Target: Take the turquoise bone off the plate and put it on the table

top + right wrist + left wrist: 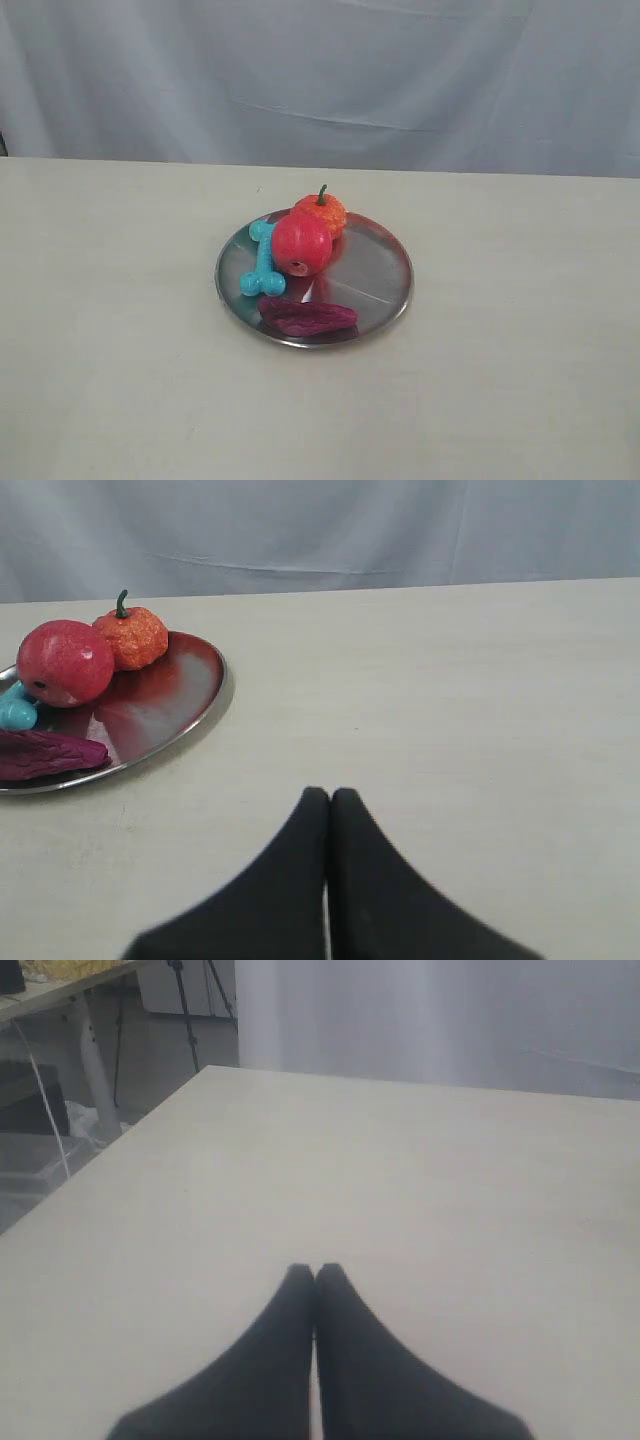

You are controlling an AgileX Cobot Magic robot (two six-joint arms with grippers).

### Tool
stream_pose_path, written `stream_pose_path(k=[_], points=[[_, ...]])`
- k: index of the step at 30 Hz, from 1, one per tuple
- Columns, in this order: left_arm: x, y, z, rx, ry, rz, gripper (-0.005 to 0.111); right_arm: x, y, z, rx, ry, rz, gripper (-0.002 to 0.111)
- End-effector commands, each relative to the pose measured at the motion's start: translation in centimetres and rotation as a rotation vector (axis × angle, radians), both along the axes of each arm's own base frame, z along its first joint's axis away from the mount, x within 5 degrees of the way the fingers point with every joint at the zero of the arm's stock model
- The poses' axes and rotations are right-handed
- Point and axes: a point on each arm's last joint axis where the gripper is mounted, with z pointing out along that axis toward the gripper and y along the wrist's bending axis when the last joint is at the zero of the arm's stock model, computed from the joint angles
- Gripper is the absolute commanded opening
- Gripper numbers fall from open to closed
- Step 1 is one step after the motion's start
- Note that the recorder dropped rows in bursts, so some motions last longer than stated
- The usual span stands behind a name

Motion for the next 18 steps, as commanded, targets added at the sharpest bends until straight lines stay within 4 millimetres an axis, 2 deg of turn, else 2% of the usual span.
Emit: stream_pose_path(k=[1, 13, 18], points=[[0.01, 0.00, -0.03, -0.003, -0.005, 0.001, 0.000, -0.03, 0.00, 0.03, -0.016, -0.004, 0.004, 0.000], [0.01, 0.00, -0.03, -0.003, -0.005, 0.001, 0.000, -0.03, 0.00, 0.03, -0.016, -0.004, 0.004, 0.000], [0.01, 0.00, -0.03, -0.003, -0.005, 0.001, 0.000, 0.08, -0.03, 0.52, -0.034, -0.056, 0.005, 0.000]])
